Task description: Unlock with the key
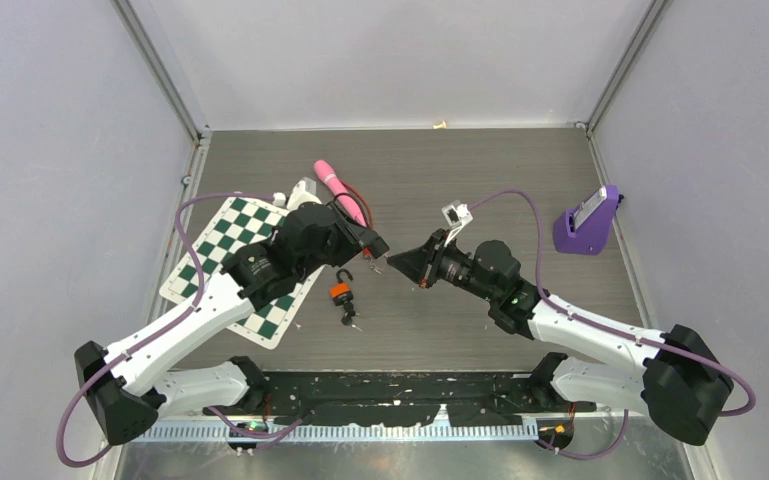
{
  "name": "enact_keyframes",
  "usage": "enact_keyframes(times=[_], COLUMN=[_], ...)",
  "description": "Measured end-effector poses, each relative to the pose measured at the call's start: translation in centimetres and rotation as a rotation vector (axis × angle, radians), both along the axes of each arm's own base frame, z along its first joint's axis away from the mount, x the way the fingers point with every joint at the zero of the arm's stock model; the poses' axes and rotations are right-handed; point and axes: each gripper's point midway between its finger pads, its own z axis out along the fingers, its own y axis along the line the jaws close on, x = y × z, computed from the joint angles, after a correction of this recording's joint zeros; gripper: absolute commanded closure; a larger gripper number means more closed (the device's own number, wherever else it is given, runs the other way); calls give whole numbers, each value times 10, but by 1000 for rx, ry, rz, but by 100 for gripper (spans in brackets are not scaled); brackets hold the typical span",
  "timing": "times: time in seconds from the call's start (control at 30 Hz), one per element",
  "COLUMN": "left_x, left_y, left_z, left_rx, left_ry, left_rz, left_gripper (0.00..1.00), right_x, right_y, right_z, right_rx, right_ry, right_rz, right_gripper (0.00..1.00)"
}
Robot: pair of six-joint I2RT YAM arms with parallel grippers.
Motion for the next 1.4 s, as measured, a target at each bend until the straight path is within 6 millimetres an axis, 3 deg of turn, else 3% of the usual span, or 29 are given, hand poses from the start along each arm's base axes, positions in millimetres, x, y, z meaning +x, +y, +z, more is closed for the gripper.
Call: enact_keyframes(times=[0.43,0.67,0.7,0.87,1.03,1.2,1.4], left_x=[-10,-9,-9,-12,-24,-41,-66], left_y=[-8,-4,-3,-3,-4,-10,-18], left_z=[9,2,0,-1,23,43,17], left_rx=[1,49,56,48,-26,-111,-114], left_ry=[-38,-47,-46,-69,-151,-212,-176], left_rz=[-17,-9,-9,-25,-73,-150,-257], left_gripper=[100,100,98,62,35,20,16], right_x=[-9,-2,-1,1,3,7,-4], right_y=[-11,-1,0,0,-1,-11,-18], right_z=[13,-3,-6,-13,5,43,99], right_rx=[-47,-65,-69,-63,2,108,289], right_ry=[-103,-79,-71,-37,-61,-127,-220], right_rz=[-1,6,6,-3,-14,-56,-46], right_gripper=[95,95,95,95,95,95,95])
